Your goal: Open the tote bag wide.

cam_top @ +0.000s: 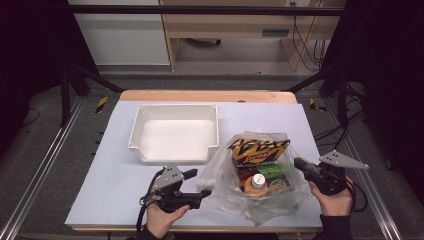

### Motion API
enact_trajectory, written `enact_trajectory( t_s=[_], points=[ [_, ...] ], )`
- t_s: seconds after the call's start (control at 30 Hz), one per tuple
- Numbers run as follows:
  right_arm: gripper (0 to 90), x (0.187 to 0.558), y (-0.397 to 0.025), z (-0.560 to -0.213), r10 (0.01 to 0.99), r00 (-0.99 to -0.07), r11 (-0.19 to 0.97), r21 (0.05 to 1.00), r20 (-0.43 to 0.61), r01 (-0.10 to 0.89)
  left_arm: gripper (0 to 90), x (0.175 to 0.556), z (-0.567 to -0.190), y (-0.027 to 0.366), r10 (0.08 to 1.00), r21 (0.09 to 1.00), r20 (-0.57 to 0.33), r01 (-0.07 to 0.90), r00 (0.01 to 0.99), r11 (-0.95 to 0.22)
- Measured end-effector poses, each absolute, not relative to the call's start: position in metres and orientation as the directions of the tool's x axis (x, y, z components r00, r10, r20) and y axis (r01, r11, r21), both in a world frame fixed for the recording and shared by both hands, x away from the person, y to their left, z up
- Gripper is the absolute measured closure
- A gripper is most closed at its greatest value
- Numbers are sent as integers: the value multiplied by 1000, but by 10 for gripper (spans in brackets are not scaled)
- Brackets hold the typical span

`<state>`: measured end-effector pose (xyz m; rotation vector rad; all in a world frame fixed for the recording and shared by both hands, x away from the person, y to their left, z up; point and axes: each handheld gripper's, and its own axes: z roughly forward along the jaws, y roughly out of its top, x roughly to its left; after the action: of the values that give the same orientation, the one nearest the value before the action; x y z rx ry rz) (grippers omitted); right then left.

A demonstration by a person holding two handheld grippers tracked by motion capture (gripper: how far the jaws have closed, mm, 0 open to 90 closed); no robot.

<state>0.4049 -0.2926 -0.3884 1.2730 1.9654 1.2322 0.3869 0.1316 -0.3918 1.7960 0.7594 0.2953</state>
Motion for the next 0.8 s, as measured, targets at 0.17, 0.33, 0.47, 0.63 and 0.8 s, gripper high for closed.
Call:
enact_trajectory(
  t_s=[0.17,0.33,0.47,0.63,0.8],
  points=[
    [877,402,-289,-381,892,-450,164,891,50,424,194,389,-361,141,644,935,-151,320,750,-153],
    [873,405,-286,-378,894,-446,175,892,34,418,195,401,-339,131,643,934,-122,307,756,-183],
    [873,406,-288,-381,896,-442,169,893,37,417,272,429,-347,109,630,900,-129,357,766,-250],
    [876,407,-293,-385,898,-436,150,896,53,419,446,454,-373,85,629,858,-97,385,772,-340],
    [883,407,-299,-390,901,-429,134,898,66,420,793,464,-392,73,632,820,-109,429,767,-380]
  ],
)
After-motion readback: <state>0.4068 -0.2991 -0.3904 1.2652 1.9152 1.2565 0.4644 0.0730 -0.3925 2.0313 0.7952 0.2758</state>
